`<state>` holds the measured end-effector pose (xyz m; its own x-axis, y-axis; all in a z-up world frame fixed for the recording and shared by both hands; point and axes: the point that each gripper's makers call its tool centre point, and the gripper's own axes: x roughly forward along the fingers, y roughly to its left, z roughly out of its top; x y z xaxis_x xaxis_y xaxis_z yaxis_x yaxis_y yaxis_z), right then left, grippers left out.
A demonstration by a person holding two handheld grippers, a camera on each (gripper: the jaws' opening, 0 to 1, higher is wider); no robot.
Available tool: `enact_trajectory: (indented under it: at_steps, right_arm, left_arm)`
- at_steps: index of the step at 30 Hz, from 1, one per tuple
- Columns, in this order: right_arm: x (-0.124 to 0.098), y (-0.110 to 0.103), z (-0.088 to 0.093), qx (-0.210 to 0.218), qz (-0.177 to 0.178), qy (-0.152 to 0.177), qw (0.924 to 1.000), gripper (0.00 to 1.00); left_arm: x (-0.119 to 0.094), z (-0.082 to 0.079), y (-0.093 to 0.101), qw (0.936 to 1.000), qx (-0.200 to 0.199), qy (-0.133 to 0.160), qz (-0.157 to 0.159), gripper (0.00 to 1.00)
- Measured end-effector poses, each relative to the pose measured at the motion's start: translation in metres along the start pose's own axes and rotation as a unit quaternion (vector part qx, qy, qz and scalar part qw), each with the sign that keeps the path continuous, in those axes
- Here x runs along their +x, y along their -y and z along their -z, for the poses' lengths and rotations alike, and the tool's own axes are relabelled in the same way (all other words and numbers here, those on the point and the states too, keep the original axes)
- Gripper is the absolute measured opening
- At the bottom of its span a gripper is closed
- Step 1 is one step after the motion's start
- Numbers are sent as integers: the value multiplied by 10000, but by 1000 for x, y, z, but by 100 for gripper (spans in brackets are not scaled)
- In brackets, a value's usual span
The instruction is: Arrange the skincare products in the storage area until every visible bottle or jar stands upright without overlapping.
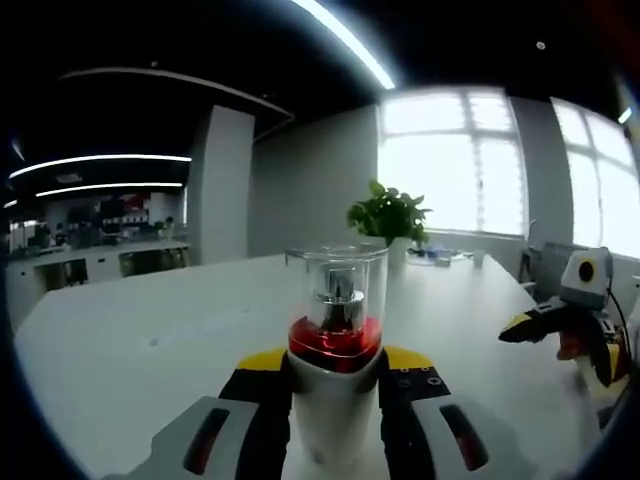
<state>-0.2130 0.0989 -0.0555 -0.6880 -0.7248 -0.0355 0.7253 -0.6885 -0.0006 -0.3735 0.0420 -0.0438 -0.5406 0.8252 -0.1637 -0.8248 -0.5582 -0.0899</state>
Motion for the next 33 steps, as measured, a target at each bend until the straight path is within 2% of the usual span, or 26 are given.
enact_trajectory:
  at_steps: [9,27,33]
  right_arm:
    - [-6,-1,0,4,44,63,10000,87]
    - [-12,7,1,71,257,151,9995,87]
    - [-12,2,-2,171,136,258,9994,90]
  left_arm:
    - [10,-5,3,9998,51,14,178,32]
    - [25,-2,25,9992,103,19,394,32]
    - [27,-2,30,9987,98,12,493,32]
